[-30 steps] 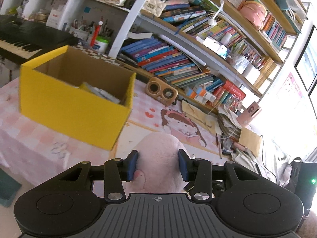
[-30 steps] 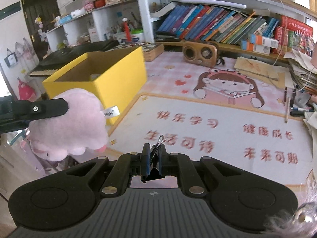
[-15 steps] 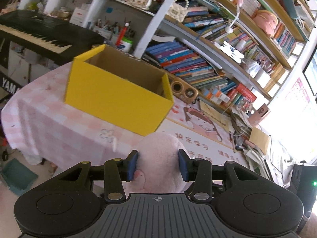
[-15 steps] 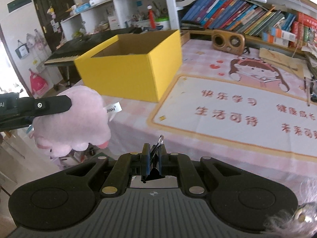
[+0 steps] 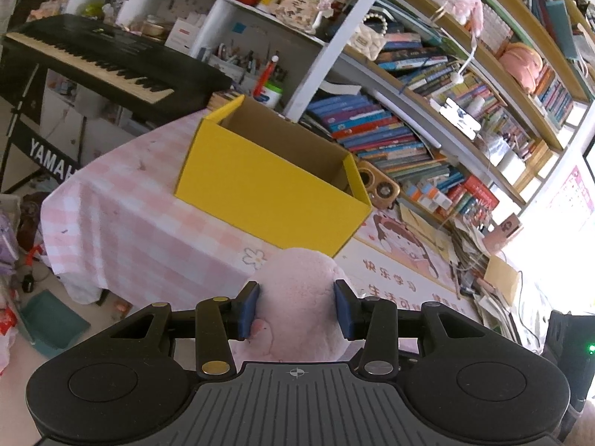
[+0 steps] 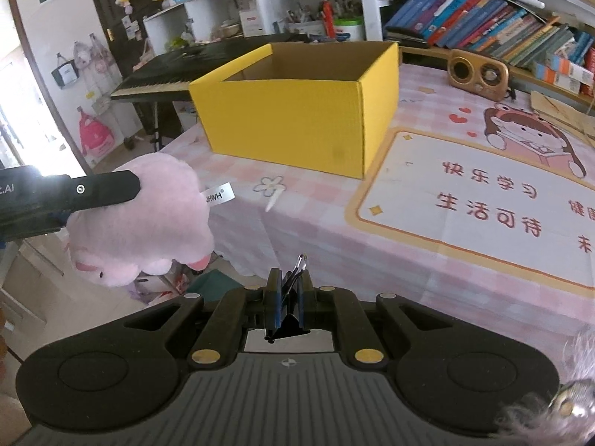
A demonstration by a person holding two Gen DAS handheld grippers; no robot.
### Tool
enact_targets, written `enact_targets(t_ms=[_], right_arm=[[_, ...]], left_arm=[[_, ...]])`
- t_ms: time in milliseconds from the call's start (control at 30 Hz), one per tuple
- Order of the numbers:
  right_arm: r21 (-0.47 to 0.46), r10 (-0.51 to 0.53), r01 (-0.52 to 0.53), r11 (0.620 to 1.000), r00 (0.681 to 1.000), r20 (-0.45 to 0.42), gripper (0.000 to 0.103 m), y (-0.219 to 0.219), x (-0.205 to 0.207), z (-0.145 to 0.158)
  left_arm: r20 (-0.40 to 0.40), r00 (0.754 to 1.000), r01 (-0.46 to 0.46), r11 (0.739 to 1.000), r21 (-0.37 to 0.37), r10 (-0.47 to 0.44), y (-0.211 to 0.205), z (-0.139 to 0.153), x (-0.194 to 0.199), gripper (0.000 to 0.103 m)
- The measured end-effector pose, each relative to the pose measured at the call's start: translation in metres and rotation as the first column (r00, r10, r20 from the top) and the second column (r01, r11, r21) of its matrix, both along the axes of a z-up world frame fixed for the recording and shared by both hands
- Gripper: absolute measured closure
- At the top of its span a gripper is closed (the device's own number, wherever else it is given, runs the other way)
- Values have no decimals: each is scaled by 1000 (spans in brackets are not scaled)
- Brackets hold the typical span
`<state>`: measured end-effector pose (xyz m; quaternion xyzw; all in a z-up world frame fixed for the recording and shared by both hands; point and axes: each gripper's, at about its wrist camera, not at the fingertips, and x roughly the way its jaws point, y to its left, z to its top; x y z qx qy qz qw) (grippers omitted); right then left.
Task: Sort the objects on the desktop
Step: 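Lift the pig plush and binder clip and carry both toward the yellow box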
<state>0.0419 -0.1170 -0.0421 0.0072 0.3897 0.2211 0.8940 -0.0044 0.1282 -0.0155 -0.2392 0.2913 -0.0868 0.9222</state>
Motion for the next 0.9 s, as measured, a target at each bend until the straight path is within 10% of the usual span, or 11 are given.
enact_targets(t_ms=[900], right_arm=[[-6,64,-64,998,997,47,95,35,25,20]], left_arm=[[86,996,-30,1000,-5,30,28,24,25,62]])
